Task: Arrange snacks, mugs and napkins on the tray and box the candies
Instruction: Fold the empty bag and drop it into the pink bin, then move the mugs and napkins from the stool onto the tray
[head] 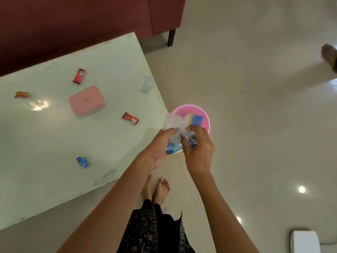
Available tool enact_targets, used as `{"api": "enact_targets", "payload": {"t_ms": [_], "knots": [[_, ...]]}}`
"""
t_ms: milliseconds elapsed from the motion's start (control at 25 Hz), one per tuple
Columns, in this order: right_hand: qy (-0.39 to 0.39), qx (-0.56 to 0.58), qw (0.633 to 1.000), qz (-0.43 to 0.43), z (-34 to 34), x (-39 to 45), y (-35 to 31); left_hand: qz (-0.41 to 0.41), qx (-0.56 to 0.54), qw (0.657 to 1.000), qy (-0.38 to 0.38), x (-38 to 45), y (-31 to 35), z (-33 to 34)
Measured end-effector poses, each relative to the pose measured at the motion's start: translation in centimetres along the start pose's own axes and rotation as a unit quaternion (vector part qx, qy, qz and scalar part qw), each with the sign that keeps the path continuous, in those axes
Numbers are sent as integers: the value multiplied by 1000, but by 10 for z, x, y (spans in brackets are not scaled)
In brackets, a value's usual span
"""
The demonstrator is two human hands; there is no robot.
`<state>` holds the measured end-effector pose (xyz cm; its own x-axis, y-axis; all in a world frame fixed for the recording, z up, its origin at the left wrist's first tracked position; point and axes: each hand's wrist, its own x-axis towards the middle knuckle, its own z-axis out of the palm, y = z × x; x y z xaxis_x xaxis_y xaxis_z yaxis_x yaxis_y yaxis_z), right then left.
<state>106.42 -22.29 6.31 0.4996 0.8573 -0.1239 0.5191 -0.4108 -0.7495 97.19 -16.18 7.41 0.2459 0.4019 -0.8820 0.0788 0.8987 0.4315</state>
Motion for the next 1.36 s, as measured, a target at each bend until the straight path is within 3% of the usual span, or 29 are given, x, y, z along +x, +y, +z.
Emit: {"api": "enact_targets", "payload": {"t_ms": [120,280,400,520,600,720,960,1200,1360], "knots": [[-3,-11,994,113,12,35,39,34,23,997,62,21,-4,8],[-45,-112,986,115,39,80,102,89,-13,986,138,36,-13,1],[-150,-125,971,140,60,105,145,104,5,982,158,43,-22,-5],[-293,-122,929,192,73,119,178,120,29,978,170,49,-28,-13],[-294,-108,920,234,69,122,183,127,40,974,184,49,-32,-19],[-240,-103,938,227,55,118,160,131,57,962,232,43,-35,-31],[-142,29,976,164,47,89,44,162,94,938,292,18,-12,-35],[-128,65,984,104,28,55,-51,181,92,943,265,-33,27,-43],[-125,83,988,41,21,33,-120,201,86,931,293,-86,44,-74]]}}
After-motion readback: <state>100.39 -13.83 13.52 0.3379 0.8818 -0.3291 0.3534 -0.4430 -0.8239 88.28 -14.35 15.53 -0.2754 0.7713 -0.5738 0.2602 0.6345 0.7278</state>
